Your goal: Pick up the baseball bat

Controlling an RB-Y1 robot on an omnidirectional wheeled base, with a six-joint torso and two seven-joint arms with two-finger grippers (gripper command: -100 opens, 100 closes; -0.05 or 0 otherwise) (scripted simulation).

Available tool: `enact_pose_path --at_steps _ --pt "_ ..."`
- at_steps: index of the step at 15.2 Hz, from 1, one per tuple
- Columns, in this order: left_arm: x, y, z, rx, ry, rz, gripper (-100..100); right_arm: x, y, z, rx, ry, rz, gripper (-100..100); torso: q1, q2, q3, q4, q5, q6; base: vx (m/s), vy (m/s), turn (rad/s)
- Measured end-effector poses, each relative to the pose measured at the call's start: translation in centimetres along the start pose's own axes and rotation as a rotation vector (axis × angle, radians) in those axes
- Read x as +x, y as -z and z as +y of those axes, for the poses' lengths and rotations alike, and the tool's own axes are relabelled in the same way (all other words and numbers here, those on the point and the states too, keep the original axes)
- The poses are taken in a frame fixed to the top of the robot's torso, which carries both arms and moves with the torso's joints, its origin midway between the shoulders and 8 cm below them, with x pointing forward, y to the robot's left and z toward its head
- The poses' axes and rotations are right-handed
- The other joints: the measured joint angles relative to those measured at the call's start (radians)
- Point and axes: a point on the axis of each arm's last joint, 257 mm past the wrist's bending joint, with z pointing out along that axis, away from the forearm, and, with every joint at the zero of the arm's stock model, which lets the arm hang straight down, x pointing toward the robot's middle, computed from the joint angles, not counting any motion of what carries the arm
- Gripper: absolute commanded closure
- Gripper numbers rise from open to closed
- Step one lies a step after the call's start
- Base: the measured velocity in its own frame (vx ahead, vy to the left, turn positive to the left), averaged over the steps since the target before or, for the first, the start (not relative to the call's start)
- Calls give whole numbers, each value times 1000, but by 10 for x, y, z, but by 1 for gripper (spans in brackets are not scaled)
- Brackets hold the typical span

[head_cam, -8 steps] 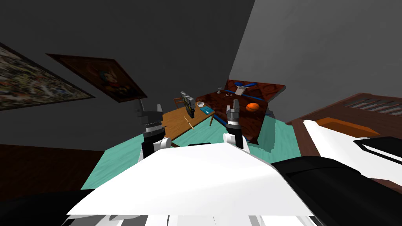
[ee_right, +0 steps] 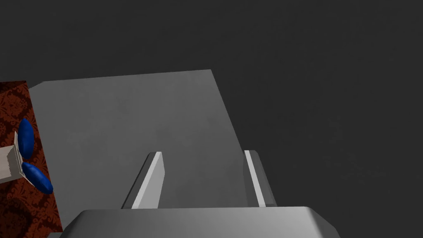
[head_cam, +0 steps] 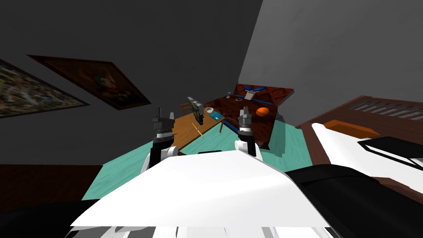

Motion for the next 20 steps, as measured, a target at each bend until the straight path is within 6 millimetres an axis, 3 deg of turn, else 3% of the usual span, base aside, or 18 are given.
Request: enact_pose_path --at_steps 6,8,11,20 --pt "-8 4 51 -143 -72 50 -100 0 0 0 0 0 0 0 0 -1 0 0 0 0 21 7 -143" --pt "-12 8 76 -214 -103 61 -100 0 0 0 0 0 0 0 0 -1 -1 0 0 0 29 16 -184" --pt "-25 20 112 -311 -147 69 -100 0 0 0 0 0 0 0 0 -1 -1 0 0 0 22 12 -167" --pt "-63 46 189 -547 -242 71 -100 0 0 0 0 0 0 0 0 -1 -1 0 0 0 20 13 -144"
